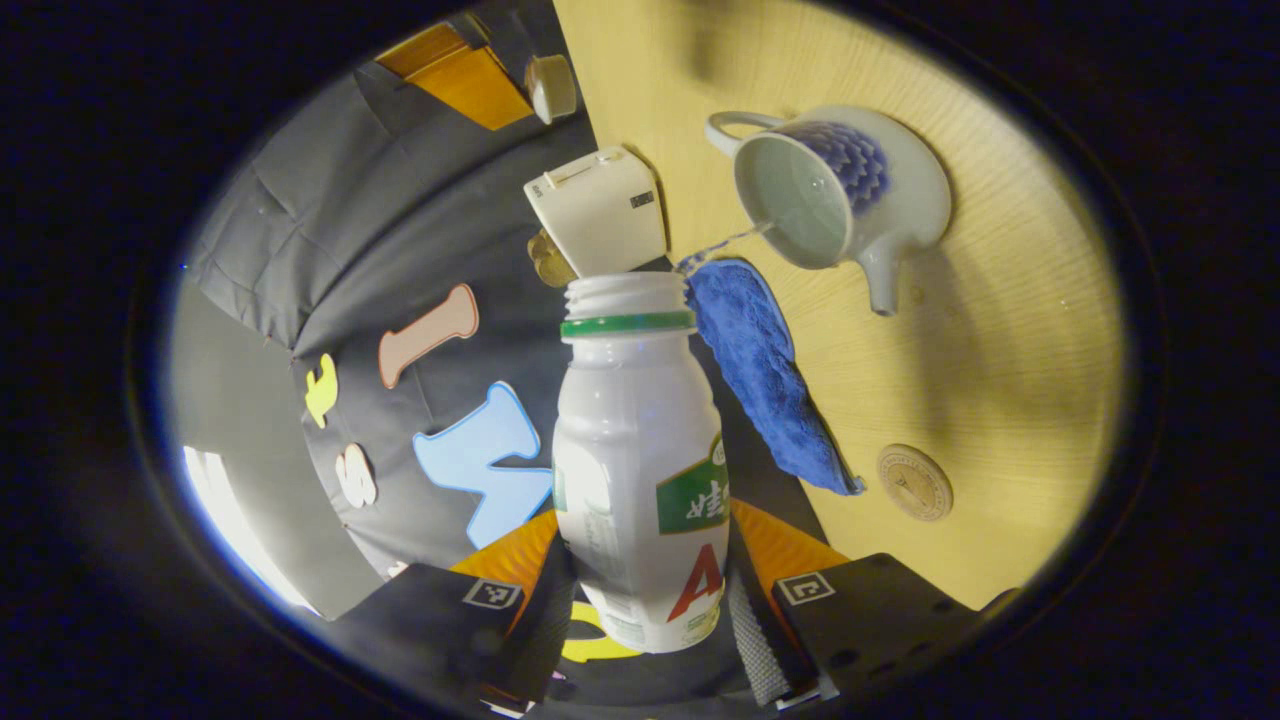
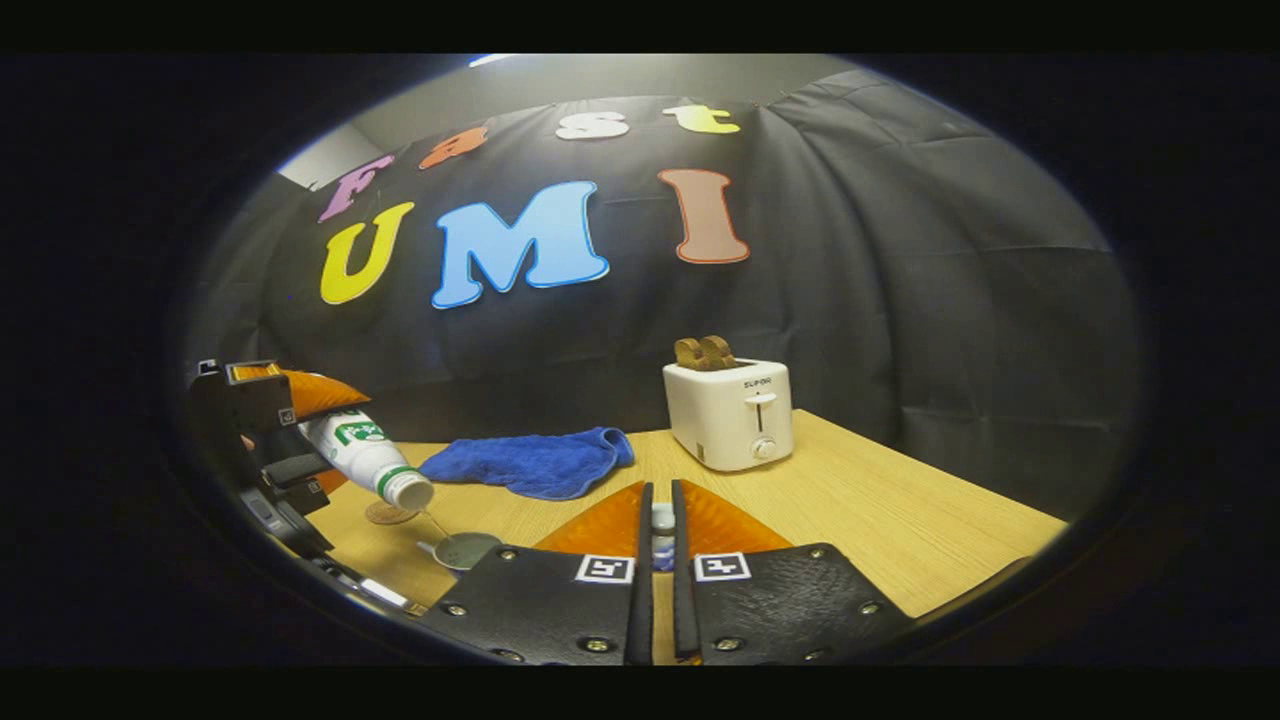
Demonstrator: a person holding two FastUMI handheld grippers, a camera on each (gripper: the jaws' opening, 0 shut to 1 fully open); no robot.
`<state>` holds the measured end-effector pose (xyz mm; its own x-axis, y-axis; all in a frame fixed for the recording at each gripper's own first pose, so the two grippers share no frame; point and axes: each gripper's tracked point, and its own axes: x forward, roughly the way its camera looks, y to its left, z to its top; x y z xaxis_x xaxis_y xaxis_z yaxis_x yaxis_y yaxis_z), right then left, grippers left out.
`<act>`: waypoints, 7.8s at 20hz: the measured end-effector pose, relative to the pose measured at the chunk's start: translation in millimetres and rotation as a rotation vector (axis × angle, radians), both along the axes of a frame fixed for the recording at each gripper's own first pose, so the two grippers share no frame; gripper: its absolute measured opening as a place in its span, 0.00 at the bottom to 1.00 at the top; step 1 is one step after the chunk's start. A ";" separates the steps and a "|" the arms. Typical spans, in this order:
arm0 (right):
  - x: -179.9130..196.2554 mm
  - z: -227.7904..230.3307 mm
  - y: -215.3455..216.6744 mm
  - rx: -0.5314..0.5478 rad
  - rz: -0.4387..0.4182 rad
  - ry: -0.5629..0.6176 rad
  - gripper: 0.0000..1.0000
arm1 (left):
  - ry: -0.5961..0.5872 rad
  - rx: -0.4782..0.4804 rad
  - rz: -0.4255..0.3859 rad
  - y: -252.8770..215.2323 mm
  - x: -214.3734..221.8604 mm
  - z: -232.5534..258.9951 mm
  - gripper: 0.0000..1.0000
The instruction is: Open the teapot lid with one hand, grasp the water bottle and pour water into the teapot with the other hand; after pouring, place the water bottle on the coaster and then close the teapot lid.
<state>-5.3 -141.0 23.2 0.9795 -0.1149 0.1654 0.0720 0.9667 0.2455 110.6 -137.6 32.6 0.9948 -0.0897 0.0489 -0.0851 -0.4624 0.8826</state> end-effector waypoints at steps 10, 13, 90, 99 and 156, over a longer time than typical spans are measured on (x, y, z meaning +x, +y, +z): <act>-0.9 0.5 0.3 -0.001 0.007 0.001 0.08 | -0.005 0.050 -0.018 -5.3 -0.8 3.8 0.84; -1.1 0.3 -0.5 -0.002 0.007 0.003 0.08 | -0.004 0.030 -0.025 -6.3 -0.7 4.3 0.78; 32.8 -22.9 142.8 -0.203 0.249 0.053 0.00 | 0.187 -1.986 0.035 177.8 -41.6 -11.5 0.71; 19.9 -6.4 134.5 -0.189 0.225 -0.015 0.76 | 0.199 -2.003 0.025 168.6 -11.6 -8.1 0.77; -8.0 9.4 122.2 -0.084 0.195 -0.098 0.76 | 0.243 -2.053 0.038 147.3 -32.0 -46.3 0.94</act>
<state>-13.3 -18.8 32.5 0.9606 0.0933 0.2619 -0.1385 0.9774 0.1598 78.6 9.6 -13.7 0.9947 -0.0713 -0.0747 0.0710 0.9975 -0.0070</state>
